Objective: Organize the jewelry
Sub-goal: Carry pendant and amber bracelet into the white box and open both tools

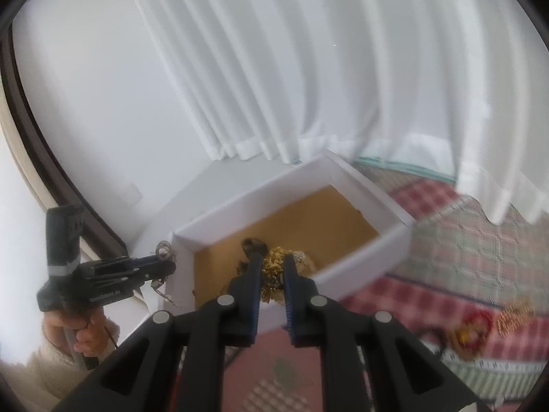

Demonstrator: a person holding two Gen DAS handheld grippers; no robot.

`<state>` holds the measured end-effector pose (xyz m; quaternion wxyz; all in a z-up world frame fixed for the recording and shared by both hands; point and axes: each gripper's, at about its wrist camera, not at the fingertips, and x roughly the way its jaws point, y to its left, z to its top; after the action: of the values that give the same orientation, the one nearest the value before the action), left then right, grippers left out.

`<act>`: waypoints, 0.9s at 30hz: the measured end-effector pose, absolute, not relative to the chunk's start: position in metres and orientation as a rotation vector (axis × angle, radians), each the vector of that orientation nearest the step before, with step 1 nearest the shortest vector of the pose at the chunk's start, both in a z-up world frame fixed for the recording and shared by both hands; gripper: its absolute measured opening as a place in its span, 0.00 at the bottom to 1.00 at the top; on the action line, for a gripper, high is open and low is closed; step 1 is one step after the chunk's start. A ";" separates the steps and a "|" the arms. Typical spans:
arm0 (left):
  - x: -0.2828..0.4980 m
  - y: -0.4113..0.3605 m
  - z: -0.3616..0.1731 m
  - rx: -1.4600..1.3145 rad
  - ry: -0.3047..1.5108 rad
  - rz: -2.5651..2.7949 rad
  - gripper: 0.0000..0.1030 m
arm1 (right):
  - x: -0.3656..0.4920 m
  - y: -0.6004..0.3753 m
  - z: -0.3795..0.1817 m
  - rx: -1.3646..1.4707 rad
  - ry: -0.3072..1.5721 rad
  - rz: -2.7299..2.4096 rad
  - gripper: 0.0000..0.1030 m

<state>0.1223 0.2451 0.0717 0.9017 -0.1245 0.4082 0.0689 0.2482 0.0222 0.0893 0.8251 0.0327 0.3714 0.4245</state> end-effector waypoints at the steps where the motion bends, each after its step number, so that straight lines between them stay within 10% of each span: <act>1: 0.126 0.256 0.067 -0.263 0.849 0.162 0.20 | 0.252 0.030 0.089 0.067 0.794 0.911 0.12; 27: 0.192 0.363 -0.054 -0.321 1.057 0.376 0.29 | 0.380 0.211 -0.026 -0.161 1.014 0.910 0.23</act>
<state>0.1920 0.3625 -0.0541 0.8347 -0.1514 0.4989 0.1774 0.3803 0.2108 -0.0265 0.7739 -0.0744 0.4681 0.4201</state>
